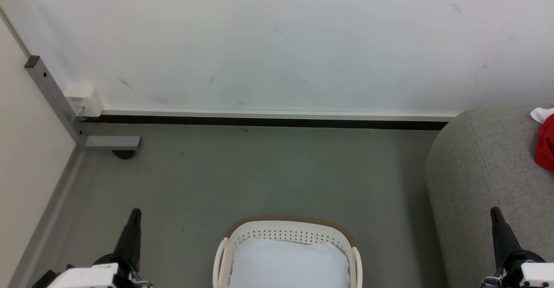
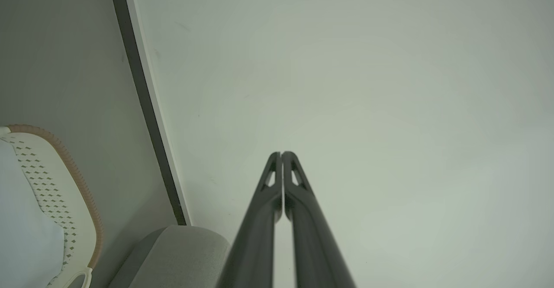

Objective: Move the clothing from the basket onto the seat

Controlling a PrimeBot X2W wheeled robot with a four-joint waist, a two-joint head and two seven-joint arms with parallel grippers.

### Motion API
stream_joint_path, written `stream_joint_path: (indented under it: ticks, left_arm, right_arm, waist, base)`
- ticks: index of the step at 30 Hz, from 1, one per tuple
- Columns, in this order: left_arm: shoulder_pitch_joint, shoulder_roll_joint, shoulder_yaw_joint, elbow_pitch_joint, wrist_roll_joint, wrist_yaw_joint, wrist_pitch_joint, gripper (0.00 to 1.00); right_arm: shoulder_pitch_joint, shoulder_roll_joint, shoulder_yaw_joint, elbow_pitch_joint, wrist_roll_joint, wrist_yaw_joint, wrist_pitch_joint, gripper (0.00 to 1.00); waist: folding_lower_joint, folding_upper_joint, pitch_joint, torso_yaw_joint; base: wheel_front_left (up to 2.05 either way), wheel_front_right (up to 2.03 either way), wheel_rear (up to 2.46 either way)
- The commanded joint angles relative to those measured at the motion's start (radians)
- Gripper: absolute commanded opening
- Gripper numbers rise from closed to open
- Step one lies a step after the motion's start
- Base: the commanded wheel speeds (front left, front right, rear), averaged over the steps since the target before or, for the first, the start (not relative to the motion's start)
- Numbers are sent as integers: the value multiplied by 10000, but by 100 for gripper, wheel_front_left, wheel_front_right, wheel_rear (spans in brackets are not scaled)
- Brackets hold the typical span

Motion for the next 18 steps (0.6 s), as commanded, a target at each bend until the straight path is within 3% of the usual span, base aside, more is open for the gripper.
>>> stream_joint_path:
  ticks: [1, 18]
  left_arm:
    - [-89, 69, 22, -34, -124, -50, 44, 0]
    - [-88, 69, 21, -36, -126, -50, 43, 0]
  right_arm:
    - [-130, -80, -39, -56, 5, -21, 33, 0]
    - [-129, -80, -38, -56, 6, -21, 32, 0]
  waist:
    - [0, 0, -1, -1]
    - [0, 0, -1, -1]
  base:
    - [0, 0, 0]
    - [0, 0, 0]
